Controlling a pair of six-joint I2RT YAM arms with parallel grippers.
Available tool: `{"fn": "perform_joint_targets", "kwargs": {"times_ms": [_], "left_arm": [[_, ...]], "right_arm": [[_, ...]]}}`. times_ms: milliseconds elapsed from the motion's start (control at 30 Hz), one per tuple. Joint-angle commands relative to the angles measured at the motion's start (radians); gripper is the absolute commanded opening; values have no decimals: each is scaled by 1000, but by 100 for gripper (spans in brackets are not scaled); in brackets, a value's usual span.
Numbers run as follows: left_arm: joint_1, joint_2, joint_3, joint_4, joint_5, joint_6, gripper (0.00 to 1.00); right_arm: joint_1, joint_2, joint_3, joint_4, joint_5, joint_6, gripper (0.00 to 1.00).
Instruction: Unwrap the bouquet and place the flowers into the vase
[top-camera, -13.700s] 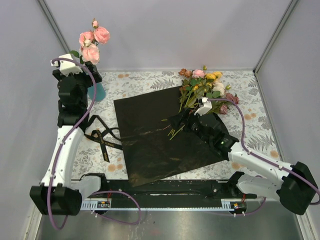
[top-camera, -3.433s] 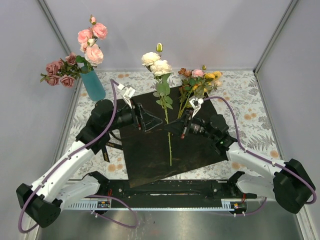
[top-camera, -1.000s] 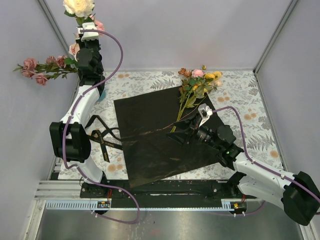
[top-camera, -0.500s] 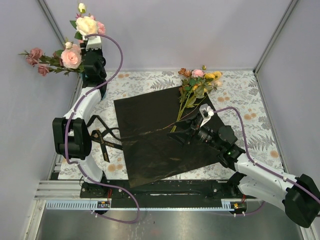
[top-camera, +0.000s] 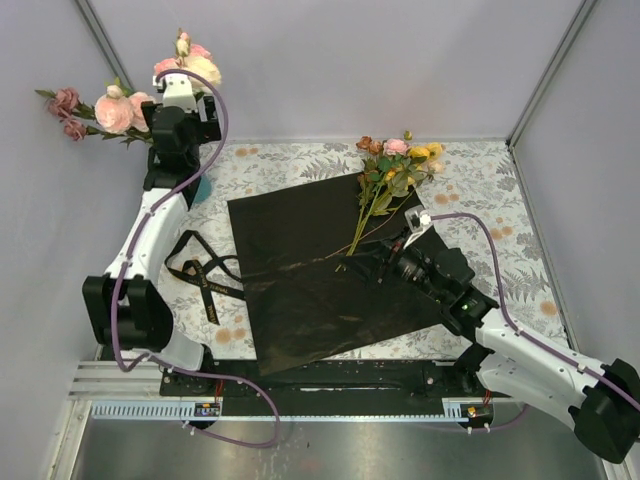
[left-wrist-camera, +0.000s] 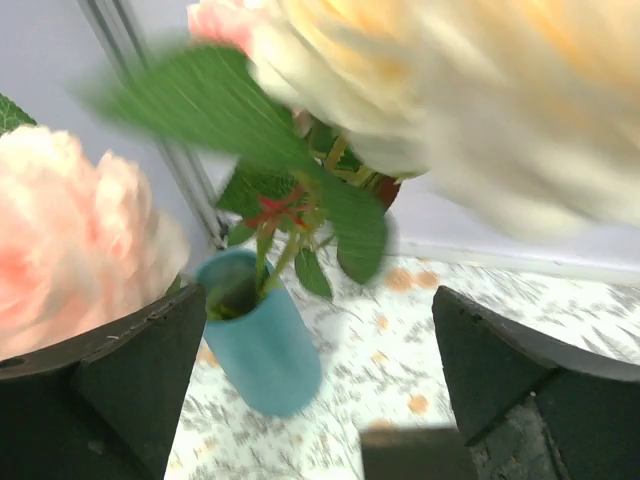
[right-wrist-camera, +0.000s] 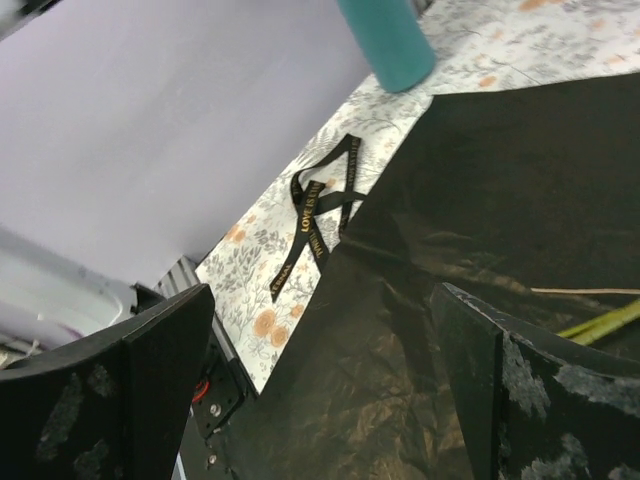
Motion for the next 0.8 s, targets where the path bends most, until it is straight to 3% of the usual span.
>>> {"fn": "perform_joint_targets", "kwargs": {"times_ms": [0,133,300,467,567,633,767], "left_arm": [[7,-164,-41,-211,204,-168,99],[5,-276,-99,-369,357,-260,99],[1,-471,-236,-449,503,-293,99],[-7,-649,-351,-483,670,-331,99],[-27,-728,-438,-455,769,-366,99],[-74,-765,-509,-411,827,-394,99],[-163,-792,-570,-443,817,-338,99]], "right_arm": [[3,-37,87,-171,174,92,99],[3,-24,151,-323,341,121,99],[-2,35,153,-316,474,112,96],[-46,130,145,-227,468,115,77],[-97,204,148,-164,429,141,60],[-129,255,150,-135,407,158,55],[-195,359,159,-98,389,192,46]]}}
